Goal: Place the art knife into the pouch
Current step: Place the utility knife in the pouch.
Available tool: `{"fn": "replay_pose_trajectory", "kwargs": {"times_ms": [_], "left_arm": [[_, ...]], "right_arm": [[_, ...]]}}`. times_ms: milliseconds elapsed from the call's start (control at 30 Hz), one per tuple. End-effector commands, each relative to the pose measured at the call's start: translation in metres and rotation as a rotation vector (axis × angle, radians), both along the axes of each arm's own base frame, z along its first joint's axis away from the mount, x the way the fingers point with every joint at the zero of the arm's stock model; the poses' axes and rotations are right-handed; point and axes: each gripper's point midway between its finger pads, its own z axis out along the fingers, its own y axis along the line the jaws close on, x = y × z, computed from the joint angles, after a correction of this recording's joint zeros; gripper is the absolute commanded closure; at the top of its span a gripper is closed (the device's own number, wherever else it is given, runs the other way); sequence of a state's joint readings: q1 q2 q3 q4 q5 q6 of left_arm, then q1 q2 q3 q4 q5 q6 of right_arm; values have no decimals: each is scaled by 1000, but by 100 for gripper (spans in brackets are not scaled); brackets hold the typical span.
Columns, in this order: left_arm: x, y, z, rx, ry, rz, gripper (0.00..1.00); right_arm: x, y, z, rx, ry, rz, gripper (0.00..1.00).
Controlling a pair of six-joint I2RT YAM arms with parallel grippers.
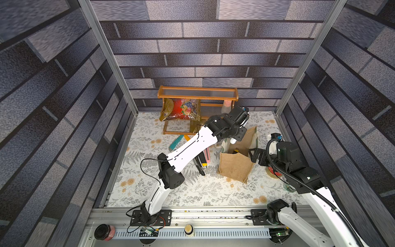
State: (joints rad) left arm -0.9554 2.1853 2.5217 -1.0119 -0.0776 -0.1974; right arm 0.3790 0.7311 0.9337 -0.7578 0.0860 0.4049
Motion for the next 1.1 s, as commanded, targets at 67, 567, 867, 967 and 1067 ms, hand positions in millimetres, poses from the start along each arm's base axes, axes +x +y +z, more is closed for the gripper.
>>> {"fn": "replay_pose_trajectory", "kwargs": {"times_ms": [67, 567, 867, 967, 1067], "left_arm": [[-5, -7, -32, 57, 85, -42, 72], [-19, -14, -50, 67, 164, -63, 17], [-16, 3, -17, 52, 96, -27, 0], [-14, 13, -2, 55, 55, -1, 0], [-12, 26, 15, 54, 15, 20, 0]], "right_arm": [[-6, -8, -8, -18, 26, -32, 0], [-5, -11, -23, -55, 82, -40, 0], [-6, -9, -18, -48, 47, -23, 0], [-5, -9, -15, -44, 33, -19, 0], [-5, -9, -14, -48, 28, -19, 0]]}}
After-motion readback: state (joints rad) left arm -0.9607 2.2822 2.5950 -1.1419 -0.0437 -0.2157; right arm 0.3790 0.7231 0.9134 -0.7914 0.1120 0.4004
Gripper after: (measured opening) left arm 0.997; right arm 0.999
